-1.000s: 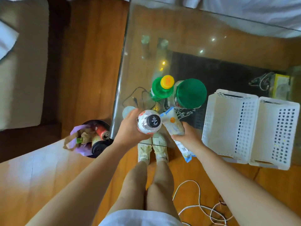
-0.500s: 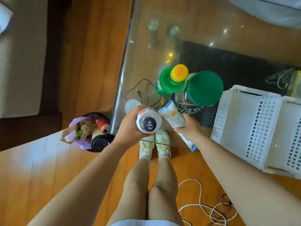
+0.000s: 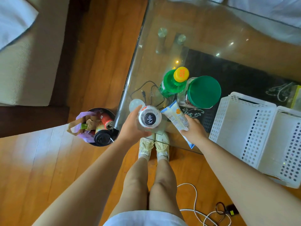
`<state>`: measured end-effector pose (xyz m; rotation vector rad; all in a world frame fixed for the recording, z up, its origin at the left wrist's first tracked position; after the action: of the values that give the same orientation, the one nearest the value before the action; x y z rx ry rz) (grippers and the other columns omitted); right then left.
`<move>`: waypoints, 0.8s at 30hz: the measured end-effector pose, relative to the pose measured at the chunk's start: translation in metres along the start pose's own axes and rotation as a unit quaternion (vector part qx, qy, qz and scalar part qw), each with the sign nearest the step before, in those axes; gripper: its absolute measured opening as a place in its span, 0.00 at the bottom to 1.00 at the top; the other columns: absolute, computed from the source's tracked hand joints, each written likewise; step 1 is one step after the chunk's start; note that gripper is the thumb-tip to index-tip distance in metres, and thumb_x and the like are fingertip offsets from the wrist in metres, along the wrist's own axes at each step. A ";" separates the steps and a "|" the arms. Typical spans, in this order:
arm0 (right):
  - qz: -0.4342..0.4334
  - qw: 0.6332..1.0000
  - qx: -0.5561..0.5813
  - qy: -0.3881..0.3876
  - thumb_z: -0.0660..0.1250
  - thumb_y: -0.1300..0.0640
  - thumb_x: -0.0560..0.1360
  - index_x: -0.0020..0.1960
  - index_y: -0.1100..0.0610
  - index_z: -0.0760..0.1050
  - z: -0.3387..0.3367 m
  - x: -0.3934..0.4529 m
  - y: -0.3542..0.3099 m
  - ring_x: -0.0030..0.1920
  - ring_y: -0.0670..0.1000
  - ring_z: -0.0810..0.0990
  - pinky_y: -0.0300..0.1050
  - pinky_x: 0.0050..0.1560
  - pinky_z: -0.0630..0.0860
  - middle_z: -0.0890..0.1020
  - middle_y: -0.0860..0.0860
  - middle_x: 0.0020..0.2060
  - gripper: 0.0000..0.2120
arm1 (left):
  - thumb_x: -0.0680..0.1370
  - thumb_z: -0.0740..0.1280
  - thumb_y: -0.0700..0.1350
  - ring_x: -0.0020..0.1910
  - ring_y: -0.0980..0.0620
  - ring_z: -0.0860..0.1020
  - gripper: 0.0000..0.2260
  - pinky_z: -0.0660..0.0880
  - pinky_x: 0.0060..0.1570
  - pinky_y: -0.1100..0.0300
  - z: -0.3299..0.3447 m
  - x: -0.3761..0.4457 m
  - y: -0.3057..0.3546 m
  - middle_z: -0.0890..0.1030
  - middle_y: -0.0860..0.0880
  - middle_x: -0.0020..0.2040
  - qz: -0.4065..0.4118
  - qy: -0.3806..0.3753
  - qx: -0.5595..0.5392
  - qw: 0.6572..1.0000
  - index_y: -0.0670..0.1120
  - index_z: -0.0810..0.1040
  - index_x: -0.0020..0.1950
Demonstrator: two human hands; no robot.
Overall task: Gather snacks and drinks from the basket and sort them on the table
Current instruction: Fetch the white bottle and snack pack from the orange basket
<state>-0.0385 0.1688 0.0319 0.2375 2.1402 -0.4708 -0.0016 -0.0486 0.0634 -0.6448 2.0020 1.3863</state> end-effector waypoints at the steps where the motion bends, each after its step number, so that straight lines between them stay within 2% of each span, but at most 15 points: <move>1: -0.001 1.000 0.003 -0.005 0.66 0.57 0.75 0.74 0.51 0.57 -0.004 -0.007 0.001 0.66 0.59 0.69 0.54 0.64 0.70 0.66 0.56 0.68 0.31 | 0.63 0.76 0.34 0.66 0.44 0.71 0.36 0.70 0.64 0.44 0.000 -0.008 -0.002 0.74 0.44 0.65 -0.018 0.003 -0.006 1.000 0.45 0.67 0.69; 3: 0.000 1.000 0.016 -0.025 0.65 0.57 0.75 0.73 0.51 0.60 -0.015 -0.025 0.001 0.65 0.58 0.71 0.55 0.63 0.71 0.69 0.56 0.67 0.29 | 0.67 0.73 0.33 0.61 0.49 0.73 0.31 0.72 0.60 0.55 -0.004 -0.028 -0.004 0.75 0.49 0.62 -0.062 0.012 -0.040 0.997 0.48 0.69 0.68; 5: 0.001 0.998 0.027 -0.054 0.65 0.58 0.75 0.71 0.53 0.63 -0.025 -0.046 -0.002 0.64 0.57 0.72 0.52 0.63 0.71 0.72 0.56 0.66 0.26 | 0.72 0.69 0.34 0.51 0.52 0.75 0.20 0.73 0.47 0.62 -0.010 -0.055 0.001 0.77 0.51 0.53 -0.098 0.022 -0.091 0.991 0.48 0.73 0.61; 7: -0.001 0.997 0.010 -0.077 0.64 0.57 0.75 0.69 0.55 0.65 -0.031 -0.069 -0.007 0.63 0.57 0.73 0.50 0.62 0.71 0.73 0.56 0.66 0.23 | 0.76 0.67 0.38 0.51 0.51 0.75 0.17 0.73 0.44 0.61 -0.019 -0.084 0.005 0.77 0.49 0.54 -0.138 0.051 -0.167 0.975 0.46 0.72 0.64; 10: -0.015 0.994 -0.043 -0.103 0.63 0.55 0.76 0.66 0.53 0.69 -0.036 -0.105 -0.021 0.61 0.57 0.74 0.48 0.58 0.72 0.74 0.56 0.64 0.19 | 0.78 0.65 0.41 0.53 0.48 0.77 0.16 0.74 0.49 0.56 -0.031 -0.131 0.003 0.78 0.46 0.56 -0.162 0.096 -0.255 0.948 0.45 0.72 0.66; 13: -0.058 0.983 -0.095 -0.145 0.63 0.55 0.75 0.63 0.54 0.72 -0.029 -0.136 -0.043 0.56 0.54 0.78 0.44 0.56 0.72 0.78 0.54 0.57 0.16 | 0.79 0.62 0.42 0.40 0.51 0.77 0.05 0.73 0.42 0.59 -0.035 -0.185 -0.012 0.79 0.48 0.44 -0.187 0.153 -0.327 0.914 0.47 0.76 0.53; 14: -0.069 0.979 -0.106 -0.160 0.63 0.56 0.75 0.62 0.55 0.73 -0.024 -0.144 -0.052 0.51 0.53 0.79 0.44 0.53 0.75 0.80 0.54 0.52 0.15 | 0.79 0.62 0.42 0.35 0.53 0.75 0.05 0.72 0.39 0.60 -0.034 -0.203 -0.020 0.78 0.48 0.39 -0.199 0.170 -0.347 0.901 0.47 0.76 0.47; 15: -0.073 0.975 -0.121 -0.169 0.62 0.57 0.76 0.59 0.56 0.74 -0.020 -0.153 -0.063 0.44 0.51 0.80 0.42 0.46 0.77 0.81 0.53 0.45 0.12 | 0.79 0.61 0.42 0.32 0.53 0.73 0.06 0.71 0.36 0.62 -0.032 -0.221 -0.029 0.76 0.49 0.36 -0.211 0.185 -0.370 0.885 0.48 0.75 0.43; 17: -0.093 0.968 -0.151 -0.179 0.60 0.58 0.76 0.52 0.56 0.74 -0.006 -0.170 -0.085 0.32 0.48 0.76 0.36 0.32 0.72 0.78 0.50 0.35 0.07 | 0.79 0.62 0.41 0.28 0.53 0.69 0.08 0.67 0.28 0.65 -0.026 -0.256 -0.053 0.72 0.48 0.31 -0.230 0.223 -0.427 0.846 0.47 0.74 0.39; 18: -0.124 0.957 -0.181 -0.191 0.59 0.58 0.76 0.49 0.56 0.74 0.012 -0.183 -0.102 0.30 0.47 0.74 0.36 0.29 0.69 0.77 0.50 0.33 0.05 | 0.79 0.62 0.41 0.26 0.54 0.67 0.09 0.64 0.24 0.67 -0.020 -0.286 -0.074 0.71 0.49 0.29 -0.239 0.259 -0.467 0.811 0.46 0.73 0.39; 19: -0.140 0.949 -0.209 -0.191 0.59 0.58 0.76 0.46 0.55 0.73 0.024 -0.193 -0.115 0.29 0.48 0.73 0.36 0.27 0.68 0.76 0.50 0.31 0.05 | 0.79 0.62 0.41 0.23 0.55 0.65 0.09 0.62 0.21 0.69 -0.013 -0.307 -0.088 0.70 0.49 0.27 -0.248 0.287 -0.498 0.780 0.45 0.73 0.38; 21: -0.141 0.944 -0.226 -0.195 0.59 0.58 0.76 0.44 0.55 0.73 0.019 -0.192 -0.122 0.26 0.48 0.70 0.37 0.24 0.65 0.76 0.50 0.30 0.05 | 0.78 0.63 0.40 0.19 0.57 0.63 0.09 0.58 0.20 0.70 0.002 -0.314 -0.092 0.69 0.50 0.25 -0.263 0.307 -0.526 0.748 0.44 0.73 0.37; 24: -0.184 0.916 -0.281 -0.220 0.59 0.58 0.77 0.46 0.56 0.72 0.065 -0.226 -0.149 0.24 0.49 0.66 0.38 0.23 0.61 0.76 0.53 0.34 0.05 | 0.78 0.63 0.41 0.16 0.57 0.62 0.12 0.57 0.19 0.71 0.038 -0.375 -0.136 0.68 0.48 0.26 -0.300 0.368 -0.606 0.638 0.44 0.72 0.34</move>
<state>0.0890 0.0071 0.2198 -0.5573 1.7767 -0.0818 0.3598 -0.0404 0.2357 -2.5090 0.6771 2.0164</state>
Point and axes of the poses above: each hand's wrist, its own x-axis towards the middle knuckle, its own z-axis out of the palm, y = z × x, the point moved 2 cm from there along x, towards the middle knuckle
